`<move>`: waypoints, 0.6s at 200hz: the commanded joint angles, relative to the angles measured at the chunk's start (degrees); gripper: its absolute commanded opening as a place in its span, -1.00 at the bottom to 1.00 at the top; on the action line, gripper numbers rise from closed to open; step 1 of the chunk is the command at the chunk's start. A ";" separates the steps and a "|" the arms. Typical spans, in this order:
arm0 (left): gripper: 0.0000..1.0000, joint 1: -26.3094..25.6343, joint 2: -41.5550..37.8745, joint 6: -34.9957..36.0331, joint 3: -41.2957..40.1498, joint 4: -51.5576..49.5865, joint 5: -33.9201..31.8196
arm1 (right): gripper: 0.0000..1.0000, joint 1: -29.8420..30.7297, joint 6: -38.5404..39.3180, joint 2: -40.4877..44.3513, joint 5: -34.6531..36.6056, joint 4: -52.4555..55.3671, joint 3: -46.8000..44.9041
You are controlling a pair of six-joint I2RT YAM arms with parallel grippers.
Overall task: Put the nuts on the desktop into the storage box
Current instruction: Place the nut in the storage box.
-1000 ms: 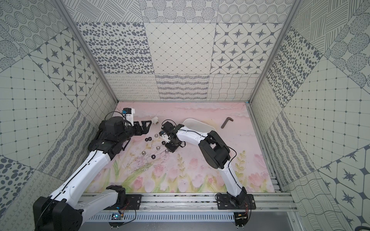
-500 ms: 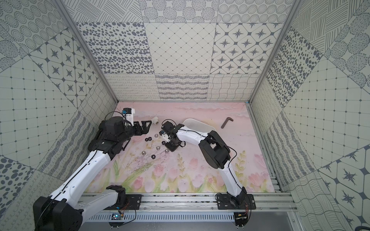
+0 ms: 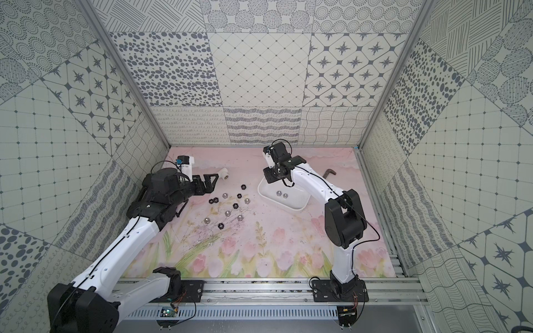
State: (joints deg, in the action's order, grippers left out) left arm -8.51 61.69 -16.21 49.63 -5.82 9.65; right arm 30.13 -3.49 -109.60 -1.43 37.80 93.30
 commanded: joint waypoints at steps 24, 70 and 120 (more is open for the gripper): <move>0.98 -0.01 -0.39 1.09 0.03 -0.22 -0.38 | -0.60 -1.48 -1.26 -5.62 5.00 1.57 -1.47; 0.98 -0.01 -0.26 1.26 0.28 -0.25 -0.36 | -0.58 -2.43 -1.35 -10.30 7.97 1.66 -1.12; 0.98 0.00 -0.02 1.31 0.55 -0.22 -0.29 | -0.49 -3.30 -1.64 -13.34 8.22 1.88 -1.09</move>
State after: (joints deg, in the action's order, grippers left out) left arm -8.51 61.43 -16.21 49.63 -5.82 9.65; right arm 27.31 -4.34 -121.49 5.72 40.10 91.96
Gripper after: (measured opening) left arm 0.991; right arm 0.274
